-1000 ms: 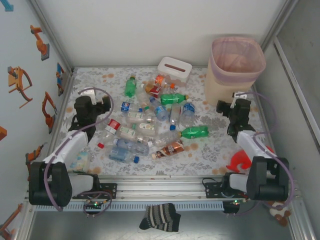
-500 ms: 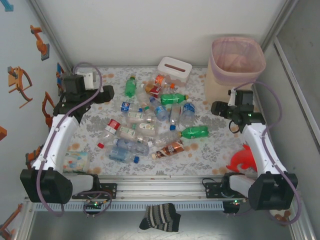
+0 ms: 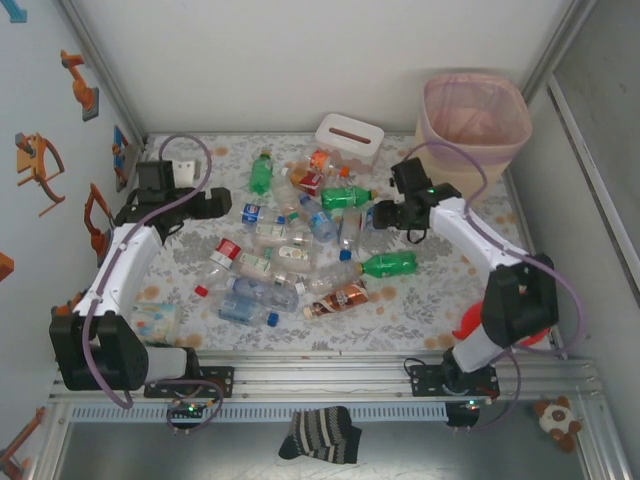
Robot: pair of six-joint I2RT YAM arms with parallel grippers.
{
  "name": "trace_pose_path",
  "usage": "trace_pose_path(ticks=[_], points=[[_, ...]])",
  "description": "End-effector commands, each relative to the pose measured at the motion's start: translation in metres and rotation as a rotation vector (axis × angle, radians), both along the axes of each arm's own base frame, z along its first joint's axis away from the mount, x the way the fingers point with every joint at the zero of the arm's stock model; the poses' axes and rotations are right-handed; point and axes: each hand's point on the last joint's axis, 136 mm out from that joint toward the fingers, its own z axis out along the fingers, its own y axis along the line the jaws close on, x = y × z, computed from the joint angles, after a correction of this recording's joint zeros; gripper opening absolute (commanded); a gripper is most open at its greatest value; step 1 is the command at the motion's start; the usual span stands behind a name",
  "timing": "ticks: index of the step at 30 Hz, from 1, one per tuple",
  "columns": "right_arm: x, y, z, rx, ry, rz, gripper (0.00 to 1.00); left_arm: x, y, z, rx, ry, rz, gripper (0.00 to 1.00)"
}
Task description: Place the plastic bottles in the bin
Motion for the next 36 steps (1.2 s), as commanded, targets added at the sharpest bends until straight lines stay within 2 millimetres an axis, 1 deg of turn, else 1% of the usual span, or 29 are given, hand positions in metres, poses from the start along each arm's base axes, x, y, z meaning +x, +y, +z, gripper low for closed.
trace_pose_path(ticks=[1,3,5,8,10,14,21,23,26,29,31,33,36], points=[[0.024,0.013,-0.005,-0.036,-0.034,-0.031,0.73,0.005,0.000,0.026,-0.003,-0.120,-0.022,0.97],[0.034,0.017,-0.017,-0.045,-0.026,-0.050,0.73,0.006,0.005,0.028,0.005,-0.137,-0.009,0.97],[0.042,0.021,-0.025,-0.039,-0.027,-0.068,0.78,0.006,0.011,0.027,0.024,-0.135,0.008,0.97],[0.050,0.019,-0.036,-0.059,-0.020,-0.099,0.78,0.006,0.016,0.026,0.039,-0.135,0.027,0.97],[0.052,0.018,-0.044,-0.075,-0.005,-0.106,0.74,0.006,0.019,0.024,0.063,-0.131,0.028,0.97],[0.056,0.019,-0.058,-0.086,0.017,-0.106,0.71,0.008,0.031,0.020,0.087,-0.104,0.068,0.97],[0.058,0.017,-0.079,-0.093,0.055,-0.119,0.72,0.009,0.038,0.018,0.101,-0.101,0.088,0.99],[0.058,0.017,-0.084,-0.084,0.066,-0.120,0.72,0.008,0.043,0.018,0.123,-0.100,0.106,0.99],[0.056,0.016,-0.088,-0.088,0.074,-0.119,0.71,0.007,0.046,0.020,0.133,-0.108,0.117,0.99],[0.055,0.015,-0.085,-0.091,0.068,-0.121,0.69,0.006,0.045,0.021,0.131,-0.112,0.114,0.99],[0.054,0.014,-0.083,-0.091,0.065,-0.123,0.67,0.006,0.048,0.022,0.141,-0.113,0.127,0.99],[0.054,0.013,-0.076,-0.090,0.054,-0.124,0.66,0.006,0.051,0.021,0.150,-0.111,0.138,0.99],[0.054,0.011,-0.061,-0.088,0.025,-0.123,0.65,0.006,0.052,0.023,0.153,-0.114,0.143,0.99]])
